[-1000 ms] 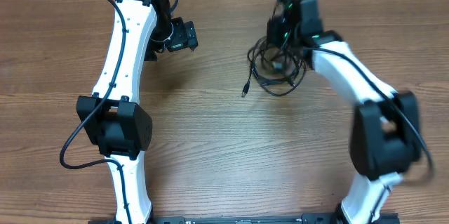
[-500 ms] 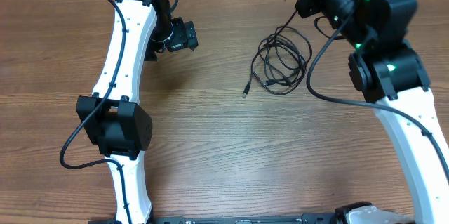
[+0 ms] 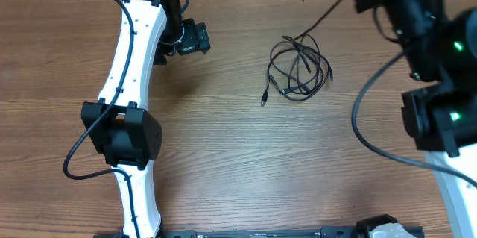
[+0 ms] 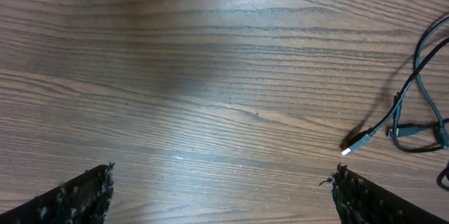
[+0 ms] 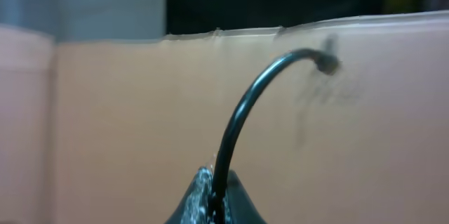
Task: Untangle cables
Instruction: 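Lift a black cable with the right gripper and pull it rightward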
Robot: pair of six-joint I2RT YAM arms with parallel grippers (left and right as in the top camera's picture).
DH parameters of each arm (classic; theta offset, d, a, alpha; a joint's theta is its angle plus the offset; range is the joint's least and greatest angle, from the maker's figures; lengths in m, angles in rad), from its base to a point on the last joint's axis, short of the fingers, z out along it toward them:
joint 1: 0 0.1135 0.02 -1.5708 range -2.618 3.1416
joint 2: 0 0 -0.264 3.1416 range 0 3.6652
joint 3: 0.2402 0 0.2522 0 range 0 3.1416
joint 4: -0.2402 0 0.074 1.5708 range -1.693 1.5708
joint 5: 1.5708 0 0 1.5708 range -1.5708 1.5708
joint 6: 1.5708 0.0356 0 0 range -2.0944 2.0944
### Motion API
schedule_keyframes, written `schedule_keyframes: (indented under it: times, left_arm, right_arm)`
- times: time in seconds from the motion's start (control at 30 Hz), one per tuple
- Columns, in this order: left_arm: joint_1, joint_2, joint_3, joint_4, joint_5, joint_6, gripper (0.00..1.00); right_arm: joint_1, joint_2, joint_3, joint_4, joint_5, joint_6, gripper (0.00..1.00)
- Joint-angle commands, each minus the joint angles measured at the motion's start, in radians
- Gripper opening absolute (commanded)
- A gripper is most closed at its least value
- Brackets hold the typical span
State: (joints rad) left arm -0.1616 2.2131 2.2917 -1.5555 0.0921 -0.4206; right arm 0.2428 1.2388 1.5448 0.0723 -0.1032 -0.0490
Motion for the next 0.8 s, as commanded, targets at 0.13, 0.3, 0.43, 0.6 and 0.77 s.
schedule_keyframes:
  times: [0.13,0.3,0.43,0.6,0.77]
  left_arm:
    - [0.004,0.008,0.019,0.001,-0.014,-0.006,1.0]
    - [0.004,0.008,0.019,0.001,-0.014,-0.006,1.0]
    - [0.004,0.008,0.019,0.001,-0.014,-0.006,1.0]
    - [0.004,0.008,0.019,0.001,-0.014,-0.006,1.0]
    - [0.004,0.008,0.019,0.001,-0.014,-0.006,0.99]
  right_arm:
    - [-0.003,-0.074,0.007,0.259,0.273,-0.273,0.04]
    - [-0.003,-0.076,0.007,0.438,0.474,-0.532,0.04]
    - [-0.045,-0.063,0.007,0.435,0.608,-0.66,0.04]
    - [-0.174,-0.021,0.007,0.233,0.657,-0.649,0.04]
    - [-0.319,0.062,0.007,0.003,0.656,-0.486,0.04]
